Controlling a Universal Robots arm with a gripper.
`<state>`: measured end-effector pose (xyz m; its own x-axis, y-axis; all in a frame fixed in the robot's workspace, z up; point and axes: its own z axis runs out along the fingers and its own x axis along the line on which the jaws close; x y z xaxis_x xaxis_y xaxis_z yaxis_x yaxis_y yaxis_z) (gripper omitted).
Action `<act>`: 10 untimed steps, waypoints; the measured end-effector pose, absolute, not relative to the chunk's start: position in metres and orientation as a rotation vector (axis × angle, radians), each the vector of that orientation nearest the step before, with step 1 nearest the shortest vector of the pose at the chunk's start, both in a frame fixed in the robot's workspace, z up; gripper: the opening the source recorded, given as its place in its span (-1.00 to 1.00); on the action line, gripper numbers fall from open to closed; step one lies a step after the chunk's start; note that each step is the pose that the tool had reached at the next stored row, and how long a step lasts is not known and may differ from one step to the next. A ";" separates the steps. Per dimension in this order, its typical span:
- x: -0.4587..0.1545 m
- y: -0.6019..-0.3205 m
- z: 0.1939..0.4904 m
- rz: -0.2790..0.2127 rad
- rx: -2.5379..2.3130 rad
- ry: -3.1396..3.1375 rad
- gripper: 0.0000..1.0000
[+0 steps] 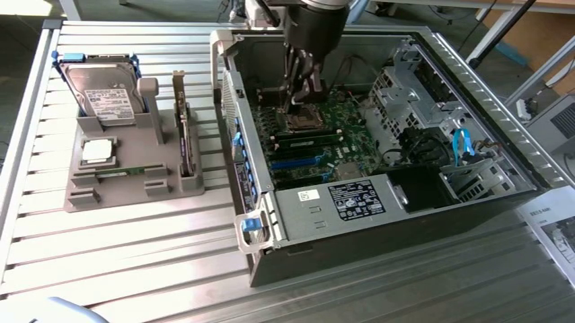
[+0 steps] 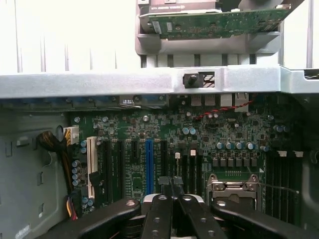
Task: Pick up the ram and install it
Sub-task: 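Press down the ram until it locks into place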
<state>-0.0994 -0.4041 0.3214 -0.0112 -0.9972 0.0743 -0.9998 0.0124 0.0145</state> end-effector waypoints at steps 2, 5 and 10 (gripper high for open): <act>-0.099 -0.404 0.328 0.070 2.161 -2.186 -0.80; -0.099 -0.404 0.334 0.076 2.158 -2.184 -0.80; -0.099 -0.404 0.334 0.077 2.157 -2.183 -0.80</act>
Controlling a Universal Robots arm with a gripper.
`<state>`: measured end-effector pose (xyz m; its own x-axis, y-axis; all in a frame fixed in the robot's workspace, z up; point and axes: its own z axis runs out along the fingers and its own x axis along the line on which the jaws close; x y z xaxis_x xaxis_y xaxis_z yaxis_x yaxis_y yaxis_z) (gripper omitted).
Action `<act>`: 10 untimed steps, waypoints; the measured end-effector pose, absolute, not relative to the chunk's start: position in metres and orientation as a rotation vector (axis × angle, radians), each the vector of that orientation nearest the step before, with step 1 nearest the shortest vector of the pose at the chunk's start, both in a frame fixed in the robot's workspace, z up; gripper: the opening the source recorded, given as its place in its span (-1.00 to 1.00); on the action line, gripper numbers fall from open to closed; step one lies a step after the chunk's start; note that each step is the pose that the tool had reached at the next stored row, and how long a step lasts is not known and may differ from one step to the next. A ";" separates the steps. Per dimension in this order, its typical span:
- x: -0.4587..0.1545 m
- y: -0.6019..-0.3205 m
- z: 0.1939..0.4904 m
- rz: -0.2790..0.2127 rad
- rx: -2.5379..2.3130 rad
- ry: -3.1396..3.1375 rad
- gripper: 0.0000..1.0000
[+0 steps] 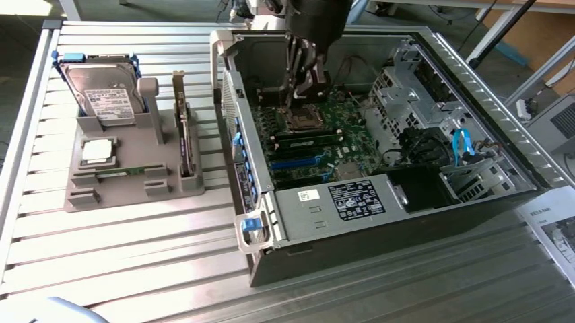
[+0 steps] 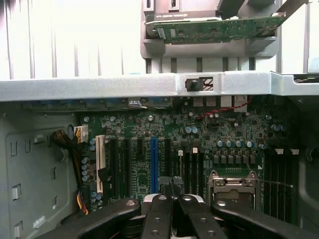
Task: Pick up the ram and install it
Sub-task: 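Press down the ram until it locks into place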
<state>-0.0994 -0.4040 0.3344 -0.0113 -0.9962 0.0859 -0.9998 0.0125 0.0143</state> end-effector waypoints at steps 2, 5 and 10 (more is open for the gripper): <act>-0.099 -0.404 0.335 0.077 2.157 -2.183 -0.80; -0.092 -0.404 0.335 0.077 2.157 -2.183 -0.80; -0.076 -0.404 0.334 0.077 2.157 -2.183 -0.80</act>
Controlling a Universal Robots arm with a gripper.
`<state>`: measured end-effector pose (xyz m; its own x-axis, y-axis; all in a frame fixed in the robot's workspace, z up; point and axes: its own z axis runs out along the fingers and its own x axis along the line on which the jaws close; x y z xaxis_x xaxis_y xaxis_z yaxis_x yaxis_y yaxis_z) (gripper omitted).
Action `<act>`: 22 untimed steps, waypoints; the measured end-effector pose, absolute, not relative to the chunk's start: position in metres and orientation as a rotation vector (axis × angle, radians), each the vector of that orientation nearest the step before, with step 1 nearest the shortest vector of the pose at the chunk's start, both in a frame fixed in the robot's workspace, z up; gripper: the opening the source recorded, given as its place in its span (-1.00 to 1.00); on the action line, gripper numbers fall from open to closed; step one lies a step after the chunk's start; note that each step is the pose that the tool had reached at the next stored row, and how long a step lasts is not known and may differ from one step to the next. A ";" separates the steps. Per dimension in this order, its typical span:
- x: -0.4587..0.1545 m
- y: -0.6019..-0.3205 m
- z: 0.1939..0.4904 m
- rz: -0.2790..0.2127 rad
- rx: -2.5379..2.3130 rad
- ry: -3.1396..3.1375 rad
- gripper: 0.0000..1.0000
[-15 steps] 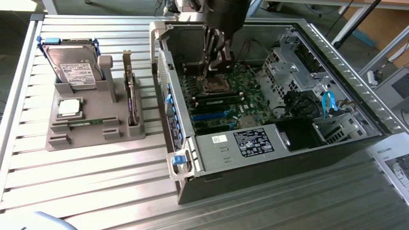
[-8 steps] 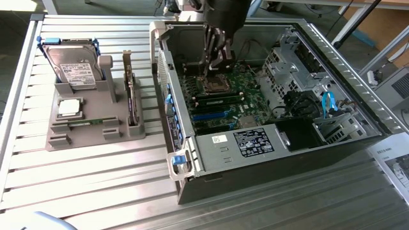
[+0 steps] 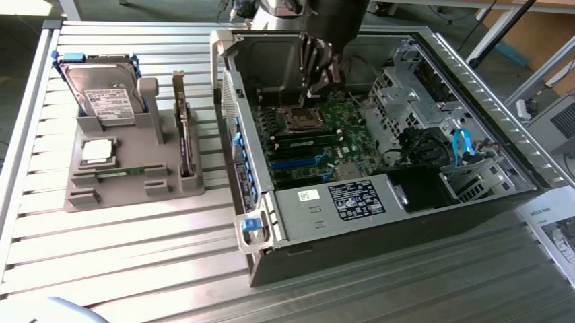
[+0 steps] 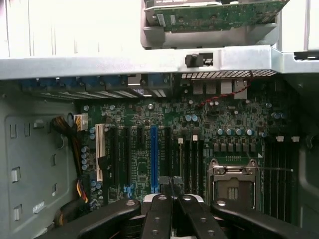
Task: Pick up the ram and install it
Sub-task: 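Press down the ram until it locks into place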
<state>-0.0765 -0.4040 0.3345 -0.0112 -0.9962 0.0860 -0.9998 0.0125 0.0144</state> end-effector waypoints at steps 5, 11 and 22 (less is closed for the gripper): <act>-0.060 -0.404 0.334 0.077 2.157 -2.183 -0.80; -0.041 -0.404 0.335 0.077 2.157 -2.183 -0.80; -0.031 -0.404 0.334 0.067 2.162 -2.188 -0.80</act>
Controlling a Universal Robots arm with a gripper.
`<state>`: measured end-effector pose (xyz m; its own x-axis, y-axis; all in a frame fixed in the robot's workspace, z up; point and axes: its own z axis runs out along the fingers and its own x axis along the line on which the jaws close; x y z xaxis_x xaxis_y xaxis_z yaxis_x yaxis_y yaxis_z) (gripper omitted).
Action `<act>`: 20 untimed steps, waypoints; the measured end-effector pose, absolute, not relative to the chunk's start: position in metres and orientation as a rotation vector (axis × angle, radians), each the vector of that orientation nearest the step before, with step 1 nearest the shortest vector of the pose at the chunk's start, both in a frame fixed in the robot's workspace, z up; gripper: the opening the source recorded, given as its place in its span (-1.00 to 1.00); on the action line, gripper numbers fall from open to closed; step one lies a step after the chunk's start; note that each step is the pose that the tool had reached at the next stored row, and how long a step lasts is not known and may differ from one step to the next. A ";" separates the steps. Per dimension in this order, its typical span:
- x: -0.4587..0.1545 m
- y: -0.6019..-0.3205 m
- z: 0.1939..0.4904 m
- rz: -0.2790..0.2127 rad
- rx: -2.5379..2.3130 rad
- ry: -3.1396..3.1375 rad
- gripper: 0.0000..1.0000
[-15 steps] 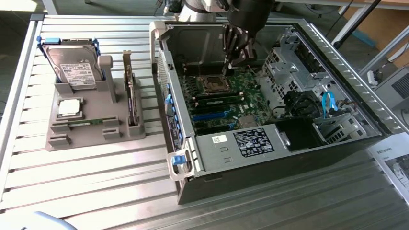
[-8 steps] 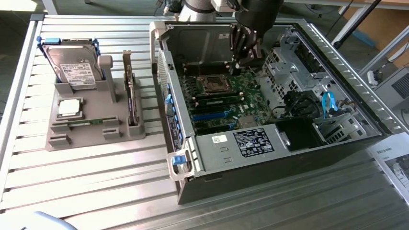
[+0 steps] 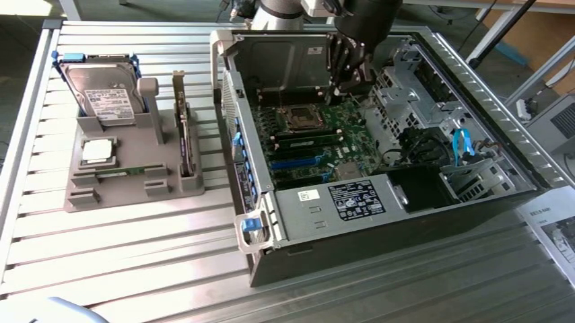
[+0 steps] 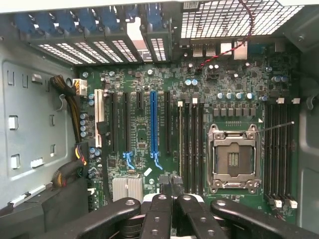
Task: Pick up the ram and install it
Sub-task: 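Press down the ram until it locks into place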
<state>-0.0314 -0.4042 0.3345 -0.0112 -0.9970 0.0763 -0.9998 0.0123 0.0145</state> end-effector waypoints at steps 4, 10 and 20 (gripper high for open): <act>-0.031 -0.405 0.334 0.052 2.170 -2.195 -0.80; -0.031 -0.405 0.335 0.048 2.171 -2.197 -0.80; -0.026 -0.405 0.335 0.039 2.175 -2.201 -0.80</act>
<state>-0.0259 -0.4050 0.3345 -0.0113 -0.9986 0.0511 -0.9998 0.0120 0.0148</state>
